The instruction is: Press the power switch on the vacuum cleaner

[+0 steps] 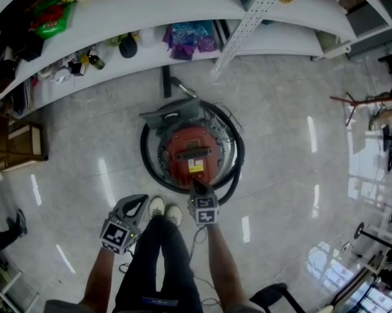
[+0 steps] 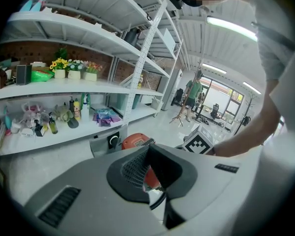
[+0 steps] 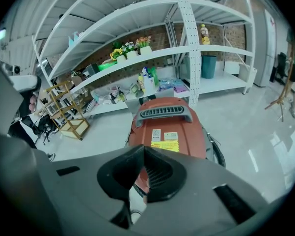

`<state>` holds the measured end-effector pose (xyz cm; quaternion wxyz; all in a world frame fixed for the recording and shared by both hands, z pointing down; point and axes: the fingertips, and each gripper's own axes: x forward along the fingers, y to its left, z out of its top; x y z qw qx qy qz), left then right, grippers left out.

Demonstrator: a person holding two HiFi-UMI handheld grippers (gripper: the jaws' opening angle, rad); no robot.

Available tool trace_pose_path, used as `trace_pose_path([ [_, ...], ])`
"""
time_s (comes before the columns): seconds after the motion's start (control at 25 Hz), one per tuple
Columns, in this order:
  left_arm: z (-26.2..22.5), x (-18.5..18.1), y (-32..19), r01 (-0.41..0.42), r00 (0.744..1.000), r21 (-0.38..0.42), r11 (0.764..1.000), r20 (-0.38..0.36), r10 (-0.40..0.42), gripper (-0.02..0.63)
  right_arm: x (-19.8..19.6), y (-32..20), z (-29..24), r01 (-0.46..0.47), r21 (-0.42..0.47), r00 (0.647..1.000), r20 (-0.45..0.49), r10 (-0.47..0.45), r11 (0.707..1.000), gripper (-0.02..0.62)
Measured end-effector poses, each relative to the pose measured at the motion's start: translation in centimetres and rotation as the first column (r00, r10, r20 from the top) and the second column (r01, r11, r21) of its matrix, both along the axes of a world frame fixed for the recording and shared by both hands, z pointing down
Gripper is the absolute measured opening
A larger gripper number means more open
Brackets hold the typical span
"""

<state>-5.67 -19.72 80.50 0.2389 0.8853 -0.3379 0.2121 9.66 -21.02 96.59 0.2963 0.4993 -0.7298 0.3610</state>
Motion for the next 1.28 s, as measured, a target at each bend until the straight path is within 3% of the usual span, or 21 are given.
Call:
trace_pose_path([
  [0.84,-9.5,1.2,2.0,-0.008,0.999,0.083,0.997,-0.043,0.012,0.008,0.1,1.0,-14.5,-0.065,0.184,0.995,0.087,0.05,0.981,0.012],
  [1.28,-15.6,2.4,2.9,-0.013,0.997,0.149,0.989,-0.069,0.023,0.008,-0.1,3.4,-22.8,-0.046,0.265,0.996,0.09,0.023,0.963,0.012],
])
